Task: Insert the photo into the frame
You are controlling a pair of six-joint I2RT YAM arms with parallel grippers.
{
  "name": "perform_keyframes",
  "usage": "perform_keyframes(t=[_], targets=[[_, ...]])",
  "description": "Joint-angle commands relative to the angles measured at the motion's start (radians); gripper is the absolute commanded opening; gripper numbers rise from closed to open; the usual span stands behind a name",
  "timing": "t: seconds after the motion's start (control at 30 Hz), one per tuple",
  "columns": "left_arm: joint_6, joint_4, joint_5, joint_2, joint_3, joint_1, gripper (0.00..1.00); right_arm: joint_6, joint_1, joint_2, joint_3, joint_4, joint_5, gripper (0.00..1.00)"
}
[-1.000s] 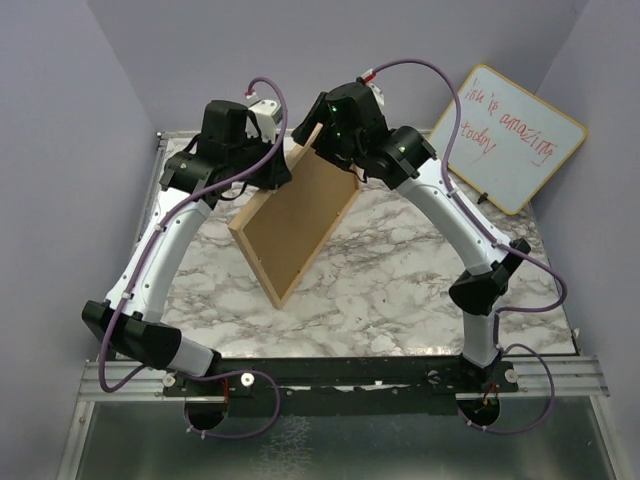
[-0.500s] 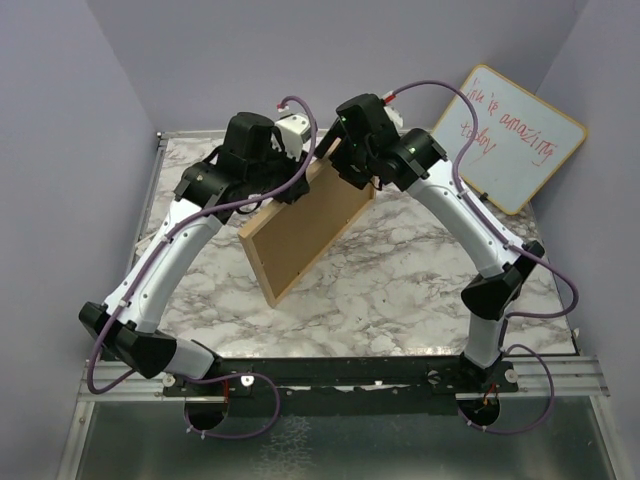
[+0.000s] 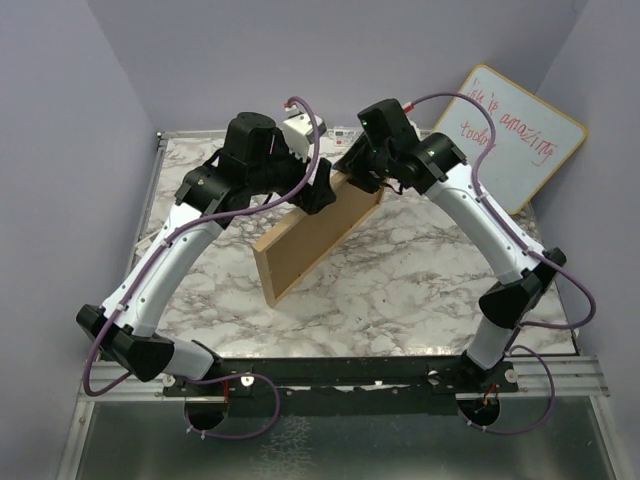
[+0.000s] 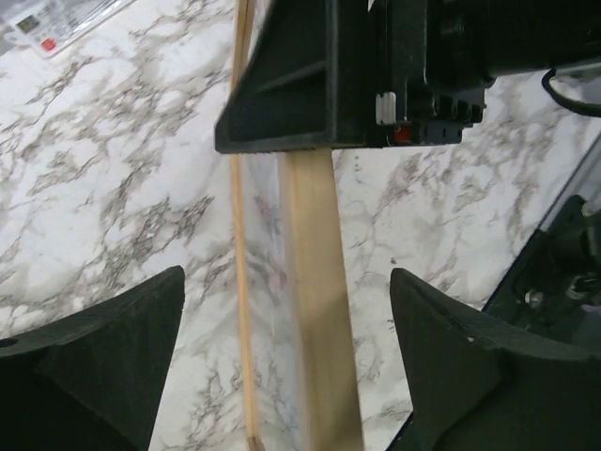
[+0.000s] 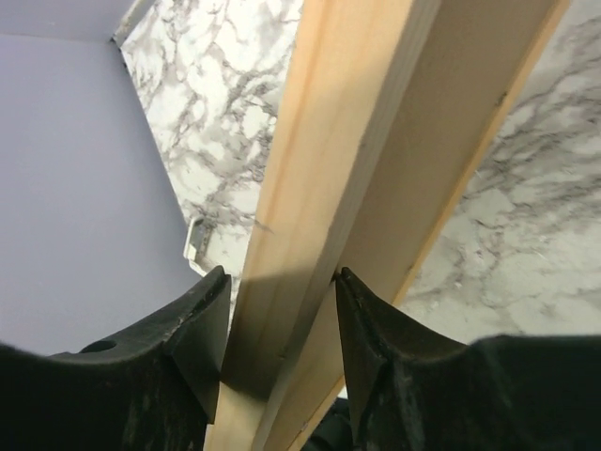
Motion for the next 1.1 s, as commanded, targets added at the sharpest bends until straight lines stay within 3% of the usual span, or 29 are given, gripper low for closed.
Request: perform_keyframes(t=[0.0,0.1,0.2,0.4,0.5,0.63,0.87,1.07], targets=[[-0.102,0.067,0.204,0.009,0.091,-0.006,0.92,-0.030,-0.030,-0.138,-0.135,0.001,-0.094,0.46],[-0.182,0.133,0.274,0.006,0.109,-0.005,0.94,-0.064,-0.064,-0.210,-0.231,0.046,-0.153,0.46],[-0.238,0.177,0.256,0.001,0.105,-0.005,0.96,-0.098,-0.109,-0.303,-0.367,0.140,-0.216,0.46],[-0.315,0.178,0.049,0.014,0.016,0.011,0.97,-0.200,-0.221,-0.481,-0.757,0.511,-0.482,0.42],[-0.386,0.178,-0.004,0.041,-0.066,0.080,0.97,-0.288,-0.228,-0.537,-0.886,0.552,-0.445,0.35],[-0.453,0.188,0.002,0.108,-0.179,0.201,0.95,-0.349,-0.302,-0.611,-1.067,0.690,-0.506,0.27],[-0.425,0.202,-0.072,0.266,-0.263,0.273,0.92,-0.423,-0.407,-0.528,-1.283,1.020,-0.757,0.23],[-0.391,0.217,-0.119,0.372,-0.272,0.338,0.92,-0.470,-0.478,-0.360,-1.339,1.260,-0.926,0.30]])
